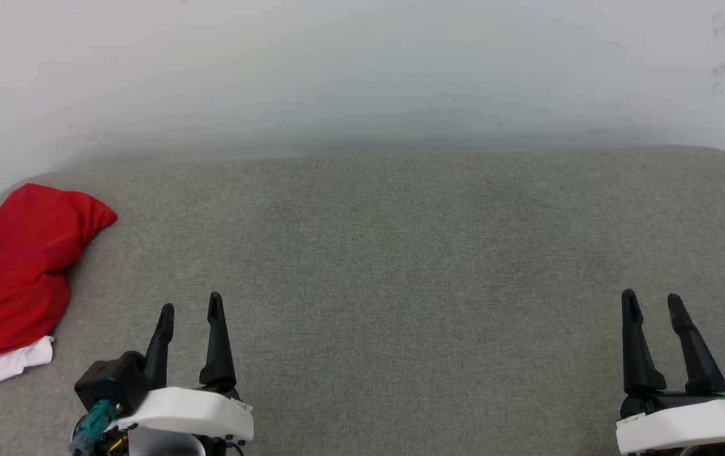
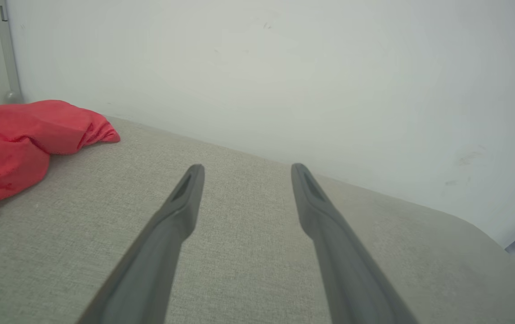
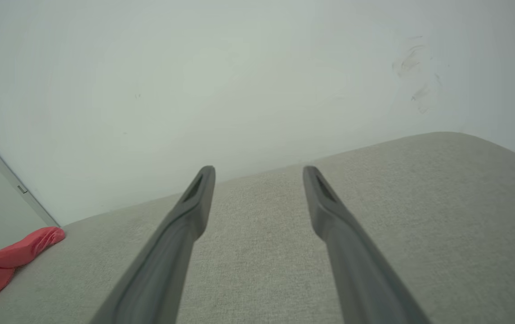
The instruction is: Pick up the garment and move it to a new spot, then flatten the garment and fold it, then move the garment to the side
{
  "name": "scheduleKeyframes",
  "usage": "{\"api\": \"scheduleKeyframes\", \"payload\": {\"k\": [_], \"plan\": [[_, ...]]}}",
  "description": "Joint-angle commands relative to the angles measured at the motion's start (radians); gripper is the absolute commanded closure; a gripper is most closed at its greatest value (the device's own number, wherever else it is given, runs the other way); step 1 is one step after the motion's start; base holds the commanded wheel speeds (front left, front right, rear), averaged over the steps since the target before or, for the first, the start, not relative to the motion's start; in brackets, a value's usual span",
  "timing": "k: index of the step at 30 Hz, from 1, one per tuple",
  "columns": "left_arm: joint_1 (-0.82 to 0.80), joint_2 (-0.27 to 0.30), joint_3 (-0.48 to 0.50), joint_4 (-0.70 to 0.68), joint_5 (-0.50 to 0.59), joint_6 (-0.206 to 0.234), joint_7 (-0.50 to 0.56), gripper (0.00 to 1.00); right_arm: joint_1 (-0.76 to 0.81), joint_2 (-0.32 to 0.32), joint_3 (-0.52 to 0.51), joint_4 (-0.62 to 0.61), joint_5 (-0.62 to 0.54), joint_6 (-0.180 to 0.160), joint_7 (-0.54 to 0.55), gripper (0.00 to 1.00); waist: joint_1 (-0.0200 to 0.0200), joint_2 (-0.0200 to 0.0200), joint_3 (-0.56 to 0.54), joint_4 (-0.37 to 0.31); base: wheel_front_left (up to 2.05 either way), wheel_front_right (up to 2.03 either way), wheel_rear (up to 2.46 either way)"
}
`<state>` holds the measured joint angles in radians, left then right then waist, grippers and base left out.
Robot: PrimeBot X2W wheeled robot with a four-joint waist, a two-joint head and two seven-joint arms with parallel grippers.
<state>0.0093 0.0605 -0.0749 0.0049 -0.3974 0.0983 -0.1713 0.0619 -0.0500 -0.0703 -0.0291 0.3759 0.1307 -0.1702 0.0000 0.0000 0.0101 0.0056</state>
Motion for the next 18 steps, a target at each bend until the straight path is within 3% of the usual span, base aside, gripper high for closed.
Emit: {"api": "scheduleKeyframes", "payload": {"k": [1,18], "plan": [[0.003,0.005,-0.004,-0.013,0.031,0.005,-0.01,0.0,0.006,-0.001,0.002,-0.017,-0.03,0.0,-0.01,0.0,0.0,0.0,0.001,0.0,0.0,0.0,0.0],[0.027,-0.004,-0.008,-0.021,0.155,-0.006,-0.046,0.0,0.031,-0.001,-0.004,-0.025,-0.12,0.0,-0.046,0.0,0.0,0.0,0.004,-0.001,0.0,0.0,0.0]]}}
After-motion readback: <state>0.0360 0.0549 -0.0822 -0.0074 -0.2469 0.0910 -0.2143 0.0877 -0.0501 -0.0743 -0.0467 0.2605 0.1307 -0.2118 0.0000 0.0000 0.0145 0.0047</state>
